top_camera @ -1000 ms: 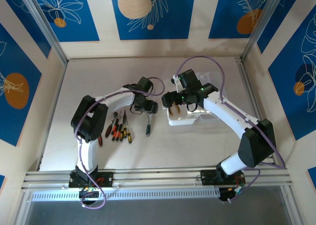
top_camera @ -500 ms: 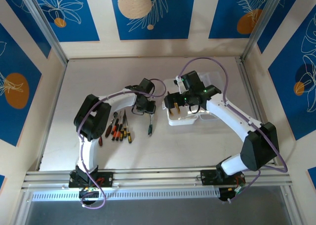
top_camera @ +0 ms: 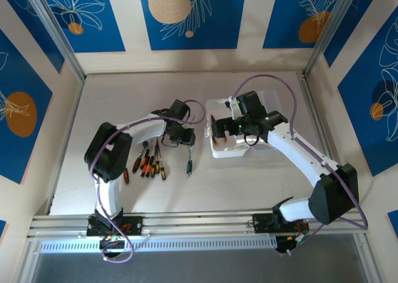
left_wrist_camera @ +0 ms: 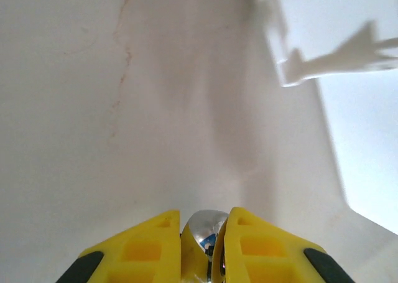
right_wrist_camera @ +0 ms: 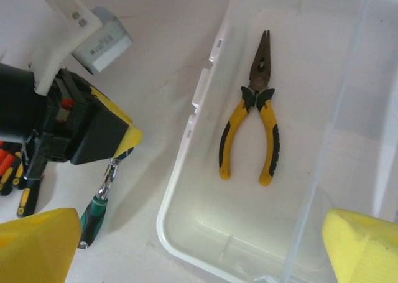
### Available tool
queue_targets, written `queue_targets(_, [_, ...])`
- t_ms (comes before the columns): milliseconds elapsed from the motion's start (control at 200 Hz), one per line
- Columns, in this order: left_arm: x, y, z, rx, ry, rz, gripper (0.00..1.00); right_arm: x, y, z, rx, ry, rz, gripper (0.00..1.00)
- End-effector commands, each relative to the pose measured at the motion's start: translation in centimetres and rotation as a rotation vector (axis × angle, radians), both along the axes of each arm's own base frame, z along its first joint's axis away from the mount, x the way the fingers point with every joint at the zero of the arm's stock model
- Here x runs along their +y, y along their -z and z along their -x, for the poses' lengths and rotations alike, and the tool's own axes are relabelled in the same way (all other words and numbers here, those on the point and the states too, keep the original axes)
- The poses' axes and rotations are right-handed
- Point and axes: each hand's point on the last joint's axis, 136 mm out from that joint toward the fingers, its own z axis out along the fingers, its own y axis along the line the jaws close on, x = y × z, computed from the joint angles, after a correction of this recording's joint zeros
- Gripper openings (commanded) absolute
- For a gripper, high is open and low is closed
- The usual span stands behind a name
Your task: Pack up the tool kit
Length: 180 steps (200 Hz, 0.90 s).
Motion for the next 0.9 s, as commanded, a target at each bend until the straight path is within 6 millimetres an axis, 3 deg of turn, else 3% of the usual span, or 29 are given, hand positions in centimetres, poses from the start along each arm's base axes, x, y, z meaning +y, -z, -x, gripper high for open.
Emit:
queue_targets(0, [-1.2,-6.7,-0.6,-0.062,0.002,0.19,0.0,1.1,-1.4,1.2,-0.01,-0.056,-0.097,0.99])
queue_targets(245, [-3.7,-14.7,-1.6,-0.122,0.009,0.456,0.0,3.6,-1.9,2.6,0.022,-0.091,-0.231,0.96])
queue_targets(455, [-4.6,-18.7,-2.9,-0.183,-0.004,0.549,0.0,5.4,-1.5,2.9,0.037,-0.097,-0.245,0.85])
queue_targets(775, [-5.4,-20.3,-3.3,-0.191,-0.004,0.624,0.0,8.0,-0.8,1.9,0.057,-0.111,-0.239,0.63])
queue_targets(895, [-5.3,-20.0,-3.2,-0.188,-0.004,0.619,0.0,8.4,-1.1,1.5,0.039,-0.111,-0.234,0.41])
